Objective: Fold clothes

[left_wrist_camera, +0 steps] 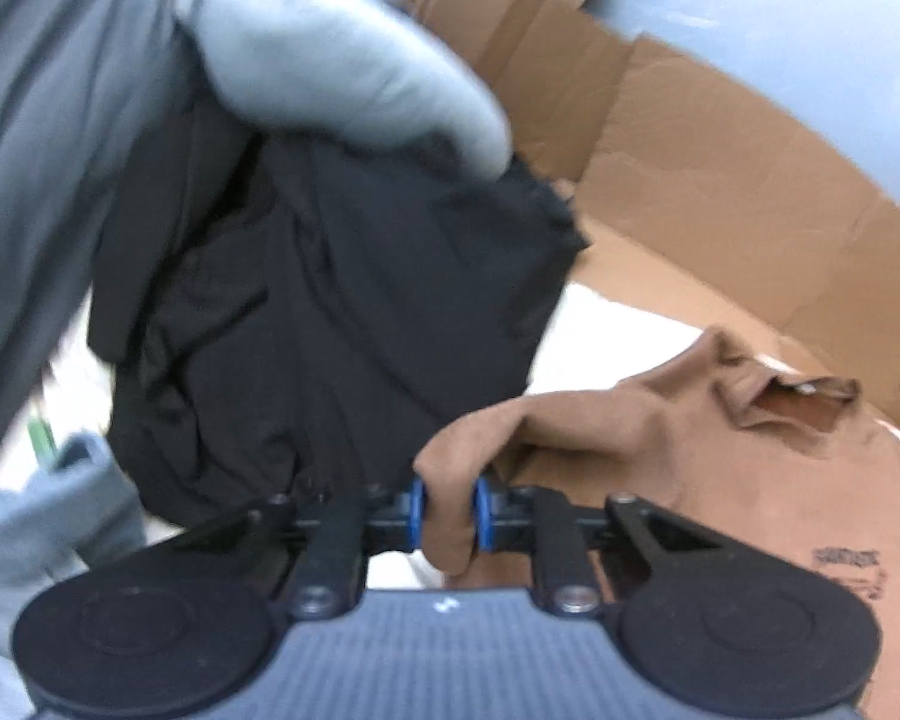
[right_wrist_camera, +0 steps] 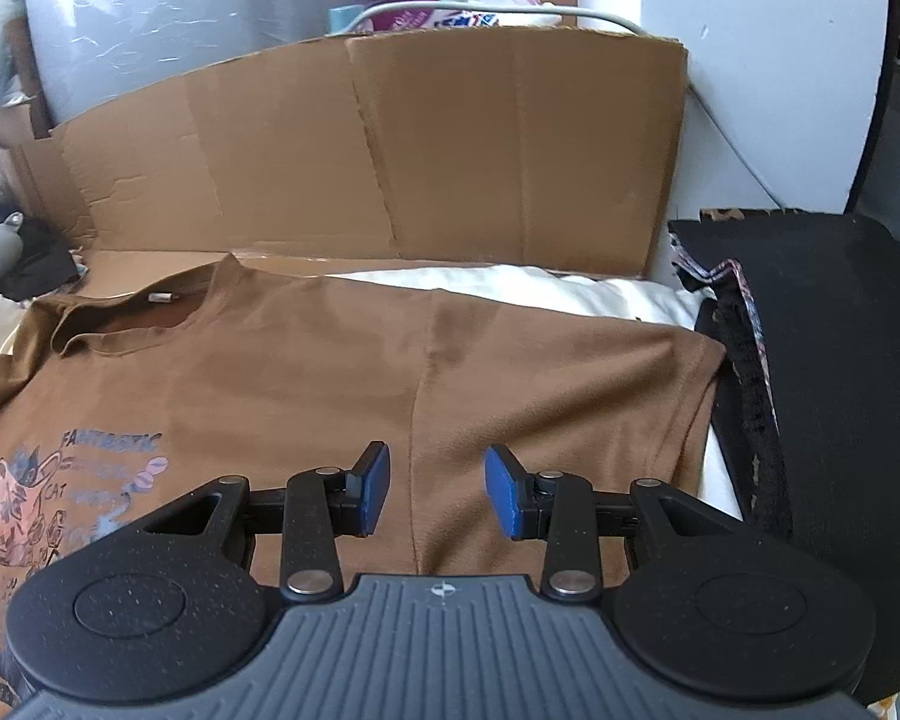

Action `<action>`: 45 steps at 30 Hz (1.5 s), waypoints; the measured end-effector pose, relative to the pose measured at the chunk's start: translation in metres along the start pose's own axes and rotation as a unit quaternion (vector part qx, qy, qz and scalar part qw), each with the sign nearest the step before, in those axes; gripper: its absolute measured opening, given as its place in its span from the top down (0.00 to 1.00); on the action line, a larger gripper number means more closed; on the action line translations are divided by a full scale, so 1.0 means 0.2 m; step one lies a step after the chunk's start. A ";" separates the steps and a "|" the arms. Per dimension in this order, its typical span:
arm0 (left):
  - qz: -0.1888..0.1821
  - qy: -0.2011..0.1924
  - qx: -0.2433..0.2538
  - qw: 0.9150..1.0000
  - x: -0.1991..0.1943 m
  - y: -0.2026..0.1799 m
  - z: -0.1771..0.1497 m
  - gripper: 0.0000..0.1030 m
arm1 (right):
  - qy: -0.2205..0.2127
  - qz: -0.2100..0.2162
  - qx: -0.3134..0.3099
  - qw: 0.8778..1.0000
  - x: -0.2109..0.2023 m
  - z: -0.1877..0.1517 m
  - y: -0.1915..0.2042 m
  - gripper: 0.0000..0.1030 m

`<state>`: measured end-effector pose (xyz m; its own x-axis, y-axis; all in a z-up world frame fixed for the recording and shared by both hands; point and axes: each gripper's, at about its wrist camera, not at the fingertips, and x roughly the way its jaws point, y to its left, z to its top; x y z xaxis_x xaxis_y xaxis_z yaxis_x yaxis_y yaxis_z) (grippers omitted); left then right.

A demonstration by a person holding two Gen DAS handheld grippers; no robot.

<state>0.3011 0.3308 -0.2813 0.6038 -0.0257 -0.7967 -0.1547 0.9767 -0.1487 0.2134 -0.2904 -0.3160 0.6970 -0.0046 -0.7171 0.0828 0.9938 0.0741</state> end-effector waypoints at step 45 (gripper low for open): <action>0.052 0.012 0.122 0.991 -0.04 -0.20 0.39 0.60 | 0.019 0.054 -0.042 0.997 0.09 -0.04 0.19 0.59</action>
